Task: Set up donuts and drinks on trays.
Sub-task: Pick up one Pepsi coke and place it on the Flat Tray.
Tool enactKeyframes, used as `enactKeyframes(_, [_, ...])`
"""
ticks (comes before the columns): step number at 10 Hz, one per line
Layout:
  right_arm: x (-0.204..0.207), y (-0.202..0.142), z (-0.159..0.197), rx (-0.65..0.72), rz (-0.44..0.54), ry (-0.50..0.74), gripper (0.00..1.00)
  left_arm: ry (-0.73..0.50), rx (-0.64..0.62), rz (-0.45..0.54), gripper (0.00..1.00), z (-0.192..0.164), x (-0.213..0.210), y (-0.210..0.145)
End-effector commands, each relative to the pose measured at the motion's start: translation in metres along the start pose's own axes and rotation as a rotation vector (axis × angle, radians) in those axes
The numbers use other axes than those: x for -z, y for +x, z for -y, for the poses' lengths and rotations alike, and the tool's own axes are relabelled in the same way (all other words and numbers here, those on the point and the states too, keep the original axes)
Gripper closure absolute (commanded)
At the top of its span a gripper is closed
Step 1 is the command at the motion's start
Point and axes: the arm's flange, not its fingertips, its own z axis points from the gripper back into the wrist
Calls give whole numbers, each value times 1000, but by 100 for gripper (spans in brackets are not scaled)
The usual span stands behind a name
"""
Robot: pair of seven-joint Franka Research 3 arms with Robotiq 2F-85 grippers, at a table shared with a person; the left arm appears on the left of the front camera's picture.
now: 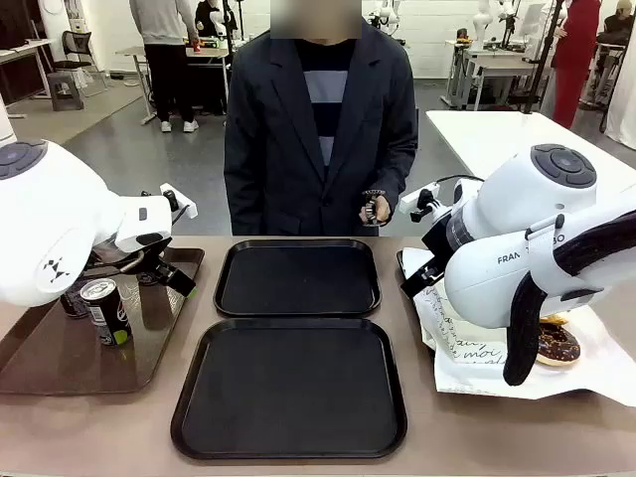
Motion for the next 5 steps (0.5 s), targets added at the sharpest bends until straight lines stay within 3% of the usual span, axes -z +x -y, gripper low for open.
enactKeyframes(1, [0, 0, 0, 0, 0, 0, 0, 0, 0, 0, 0, 0, 0, 0])
enactKeyframes(5, [0, 0, 0, 0, 0, 0, 0, 0, 0, 0, 0, 0, 0, 0])
